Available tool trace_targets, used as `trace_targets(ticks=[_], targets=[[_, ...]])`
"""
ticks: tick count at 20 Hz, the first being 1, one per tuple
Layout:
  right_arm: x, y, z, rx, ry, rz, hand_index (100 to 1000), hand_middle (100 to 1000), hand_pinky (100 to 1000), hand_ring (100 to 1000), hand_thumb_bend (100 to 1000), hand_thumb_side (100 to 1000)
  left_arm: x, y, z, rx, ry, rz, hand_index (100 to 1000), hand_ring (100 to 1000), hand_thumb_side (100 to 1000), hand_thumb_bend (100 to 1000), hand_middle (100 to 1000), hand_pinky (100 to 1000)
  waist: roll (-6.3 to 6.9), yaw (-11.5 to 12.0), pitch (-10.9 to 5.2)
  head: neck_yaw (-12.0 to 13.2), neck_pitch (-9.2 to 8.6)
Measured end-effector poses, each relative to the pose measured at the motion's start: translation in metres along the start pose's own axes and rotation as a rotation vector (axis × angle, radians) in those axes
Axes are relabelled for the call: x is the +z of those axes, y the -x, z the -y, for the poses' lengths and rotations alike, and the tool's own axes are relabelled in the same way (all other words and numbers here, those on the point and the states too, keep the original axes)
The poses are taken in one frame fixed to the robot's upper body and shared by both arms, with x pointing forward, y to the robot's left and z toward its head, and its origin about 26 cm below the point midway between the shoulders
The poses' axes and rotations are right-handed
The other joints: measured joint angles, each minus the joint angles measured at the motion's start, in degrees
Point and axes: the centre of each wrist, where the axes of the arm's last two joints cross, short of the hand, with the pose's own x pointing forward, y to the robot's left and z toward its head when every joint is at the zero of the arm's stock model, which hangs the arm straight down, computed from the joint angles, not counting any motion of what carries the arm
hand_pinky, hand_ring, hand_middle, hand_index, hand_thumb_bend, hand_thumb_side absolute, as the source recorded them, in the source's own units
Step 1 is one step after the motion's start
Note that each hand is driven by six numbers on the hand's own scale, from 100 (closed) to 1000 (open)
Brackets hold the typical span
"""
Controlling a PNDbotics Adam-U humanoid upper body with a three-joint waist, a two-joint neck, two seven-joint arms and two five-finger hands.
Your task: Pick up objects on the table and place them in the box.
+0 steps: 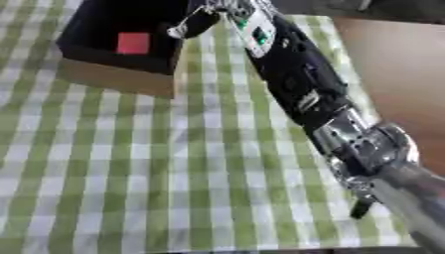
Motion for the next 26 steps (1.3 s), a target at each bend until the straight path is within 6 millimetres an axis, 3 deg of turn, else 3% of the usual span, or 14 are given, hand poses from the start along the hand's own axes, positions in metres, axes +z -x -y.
trace_targets(ticks=[4, 10, 17, 26], targets=[[0.020, -0.014, 0.017, -0.064, 0.084, 0.049, 898, 792, 799, 751, 377, 100, 0.009, 0.008, -0.003, -0.006, -0.041, -0.047, 794, 673, 458, 590, 659, 688, 0.63, -4.5, -0.84, 3.3, 0.53], [0.074, -0.032, 0.010, -0.188, 0.177, 0.040, 884, 777, 799, 743, 364, 100, 0.019, 0.014, -0.008, -0.018, -0.101, -0.095, 794, 674, 457, 590, 659, 687, 1.14, -8.3, -1.46, 6.8, 0.99], [0.113, -0.050, -0.012, -0.243, 0.230, -0.008, 869, 761, 802, 733, 341, 100, 0.025, 0.019, -0.009, -0.018, -0.133, -0.125, 793, 673, 459, 590, 659, 685, 1.77, -9.9, -1.35, 9.6, 0.99], [0.145, -0.066, -0.043, -0.323, 0.286, -0.071, 844, 748, 805, 728, 314, 100, 0.032, 0.024, -0.009, -0.017, -0.152, -0.155, 791, 670, 461, 589, 655, 683, 2.08, -11.1, -0.61, 15.2, 0.99]])
